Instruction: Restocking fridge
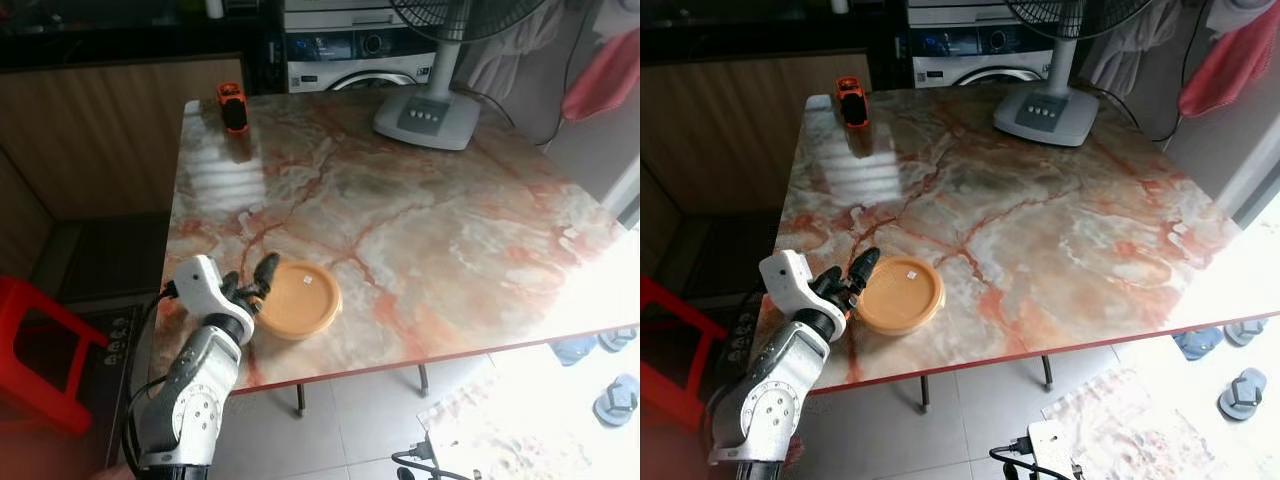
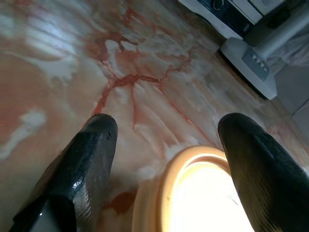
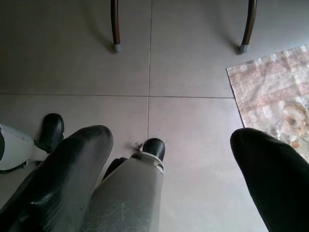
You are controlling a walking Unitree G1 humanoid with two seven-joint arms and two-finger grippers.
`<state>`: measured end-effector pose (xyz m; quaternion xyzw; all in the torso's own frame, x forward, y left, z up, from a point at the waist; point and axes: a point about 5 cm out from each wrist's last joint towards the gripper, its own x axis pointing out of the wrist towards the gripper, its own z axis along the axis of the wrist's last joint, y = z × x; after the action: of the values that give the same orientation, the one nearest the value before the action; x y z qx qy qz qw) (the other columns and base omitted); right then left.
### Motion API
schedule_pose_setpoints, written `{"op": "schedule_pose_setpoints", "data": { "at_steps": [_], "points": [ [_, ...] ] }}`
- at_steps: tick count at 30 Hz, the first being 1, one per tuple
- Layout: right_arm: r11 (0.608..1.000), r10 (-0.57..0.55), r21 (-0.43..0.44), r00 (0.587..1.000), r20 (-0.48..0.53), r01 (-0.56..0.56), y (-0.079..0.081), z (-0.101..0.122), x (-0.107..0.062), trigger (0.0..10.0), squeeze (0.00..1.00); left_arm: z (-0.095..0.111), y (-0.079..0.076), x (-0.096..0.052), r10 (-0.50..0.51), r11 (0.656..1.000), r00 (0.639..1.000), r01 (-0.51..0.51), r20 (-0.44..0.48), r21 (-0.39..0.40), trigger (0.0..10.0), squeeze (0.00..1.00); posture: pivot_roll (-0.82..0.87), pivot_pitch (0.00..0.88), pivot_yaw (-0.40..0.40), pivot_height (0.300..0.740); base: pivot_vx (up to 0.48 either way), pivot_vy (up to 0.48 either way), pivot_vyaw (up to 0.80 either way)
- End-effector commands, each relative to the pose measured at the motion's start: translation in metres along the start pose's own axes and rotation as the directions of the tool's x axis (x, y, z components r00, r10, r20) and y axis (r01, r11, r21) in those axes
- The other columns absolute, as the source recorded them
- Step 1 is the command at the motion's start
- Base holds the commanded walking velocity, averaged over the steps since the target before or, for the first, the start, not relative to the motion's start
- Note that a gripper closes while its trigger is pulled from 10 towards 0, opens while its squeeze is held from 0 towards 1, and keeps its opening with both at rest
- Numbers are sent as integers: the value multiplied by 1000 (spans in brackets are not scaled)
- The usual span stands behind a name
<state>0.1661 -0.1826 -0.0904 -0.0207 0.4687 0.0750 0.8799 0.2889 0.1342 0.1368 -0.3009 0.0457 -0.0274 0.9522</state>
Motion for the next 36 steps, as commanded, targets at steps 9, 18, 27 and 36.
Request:
{"op": "schedule_pose_setpoints", "data": {
  "at_steps": [9,18,27,36],
  "points": [
    [1000,11,-2,1000,11,-11,1,1,0,10000,0,-32,-10,-10,17,992,992,-33,-126,-124,10000,0,76,74,-3,740,0,0,0],
    [1000,4,3,1000,17,-4,0,2,0,10000,0,-39,-17,-5,-102,995,967,99,-235,-24,10000,0,61,67,5,740,0,0,0],
    [1000,-2,17,1000,19,2,1,4,1,10000,0,-17,2,-6,-43,991,990,60,-133,122,10000,0,53,53,20,740,0,0,0],
    [1000,9,8,1000,12,-9,3,4,1,10000,0,-14,10,-8,14,982,997,-1,-71,190,10000,0,57,54,20,740,0,0,0]
  ]
}}
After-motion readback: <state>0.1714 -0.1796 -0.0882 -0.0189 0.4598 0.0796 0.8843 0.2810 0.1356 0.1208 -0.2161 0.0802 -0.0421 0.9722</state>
